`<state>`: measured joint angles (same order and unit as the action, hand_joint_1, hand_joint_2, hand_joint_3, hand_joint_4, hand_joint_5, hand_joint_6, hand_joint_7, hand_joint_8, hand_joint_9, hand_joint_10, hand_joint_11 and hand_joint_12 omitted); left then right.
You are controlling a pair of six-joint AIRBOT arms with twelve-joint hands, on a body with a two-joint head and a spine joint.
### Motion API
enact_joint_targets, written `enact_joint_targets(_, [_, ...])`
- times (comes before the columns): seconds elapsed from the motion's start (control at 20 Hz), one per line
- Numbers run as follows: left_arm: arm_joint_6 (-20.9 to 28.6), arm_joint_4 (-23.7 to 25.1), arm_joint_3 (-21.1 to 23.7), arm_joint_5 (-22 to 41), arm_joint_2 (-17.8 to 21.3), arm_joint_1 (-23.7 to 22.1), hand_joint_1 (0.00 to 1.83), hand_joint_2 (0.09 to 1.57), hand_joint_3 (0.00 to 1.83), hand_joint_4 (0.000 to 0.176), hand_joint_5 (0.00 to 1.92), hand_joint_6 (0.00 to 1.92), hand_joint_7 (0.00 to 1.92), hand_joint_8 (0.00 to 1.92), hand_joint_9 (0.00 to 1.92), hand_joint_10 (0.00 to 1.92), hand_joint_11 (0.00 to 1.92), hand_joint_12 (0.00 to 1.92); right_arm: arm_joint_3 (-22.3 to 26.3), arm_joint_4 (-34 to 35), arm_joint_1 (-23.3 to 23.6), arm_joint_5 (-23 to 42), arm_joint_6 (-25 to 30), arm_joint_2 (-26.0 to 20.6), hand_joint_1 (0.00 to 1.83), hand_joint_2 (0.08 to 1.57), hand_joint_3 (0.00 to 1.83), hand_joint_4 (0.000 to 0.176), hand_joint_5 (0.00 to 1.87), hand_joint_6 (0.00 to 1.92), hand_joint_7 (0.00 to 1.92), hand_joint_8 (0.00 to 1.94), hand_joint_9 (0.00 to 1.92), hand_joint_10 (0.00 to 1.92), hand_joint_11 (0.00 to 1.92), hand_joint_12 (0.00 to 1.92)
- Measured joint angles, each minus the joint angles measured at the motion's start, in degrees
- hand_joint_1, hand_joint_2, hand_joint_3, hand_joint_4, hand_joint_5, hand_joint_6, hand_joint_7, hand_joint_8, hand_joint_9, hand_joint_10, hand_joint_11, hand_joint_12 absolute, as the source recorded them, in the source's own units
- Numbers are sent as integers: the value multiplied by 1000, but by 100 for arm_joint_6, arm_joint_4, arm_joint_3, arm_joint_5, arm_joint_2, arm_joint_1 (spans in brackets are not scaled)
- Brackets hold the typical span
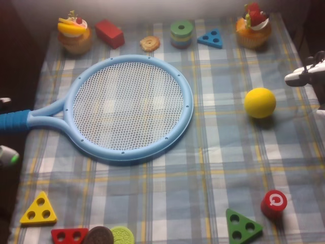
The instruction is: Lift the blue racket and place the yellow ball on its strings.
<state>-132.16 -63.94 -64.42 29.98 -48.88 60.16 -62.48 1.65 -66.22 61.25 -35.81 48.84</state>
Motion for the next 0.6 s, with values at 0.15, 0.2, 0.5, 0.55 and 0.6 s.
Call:
enact_joint_targets(0.15, [-216, -133, -103, -166, -162, -131, 1004, 907, 0, 176, 113, 6, 160, 0, 97, 0, 0, 360, 0, -68, -7, -24, 4, 26, 912, 1311, 1, 0, 618, 0, 653, 1, 631, 5, 383, 592])
enact_joint_targets(0.2, [-219, -157, -127, -216, -162, -131, 998, 898, 0, 176, 165, 2, 200, 2, 137, 1, 0, 448, 0, -68, -7, -42, 9, 24, 911, 1313, 2, 0, 617, 0, 651, 0, 636, 6, 384, 593])
enact_joint_targets(0.5, [-238, -262, -291, -380, -179, -131, 982, 933, 2, 176, 160, 2, 215, 4, 159, 5, 0, 491, -11, -101, -7, -68, 35, 26, 844, 1330, 0, 0, 614, 0, 643, 0, 639, 1, 401, 569])
enact_joint_targets(0.55, [-238, -269, -315, -380, -195, -131, 979, 949, 2, 176, 202, 6, 242, 5, 203, 9, 0, 570, -11, -96, -7, -70, 35, 28, 839, 1333, 0, 0, 615, 1, 647, 2, 648, 4, 418, 567])
enact_joint_targets(0.6, [-240, -264, -319, -396, -212, -144, 976, 961, 2, 176, 255, 9, 284, 7, 265, 13, 0, 638, -11, -83, -7, -74, 35, 31, 854, 1332, 0, 0, 622, 3, 656, 4, 653, 5, 420, 569])
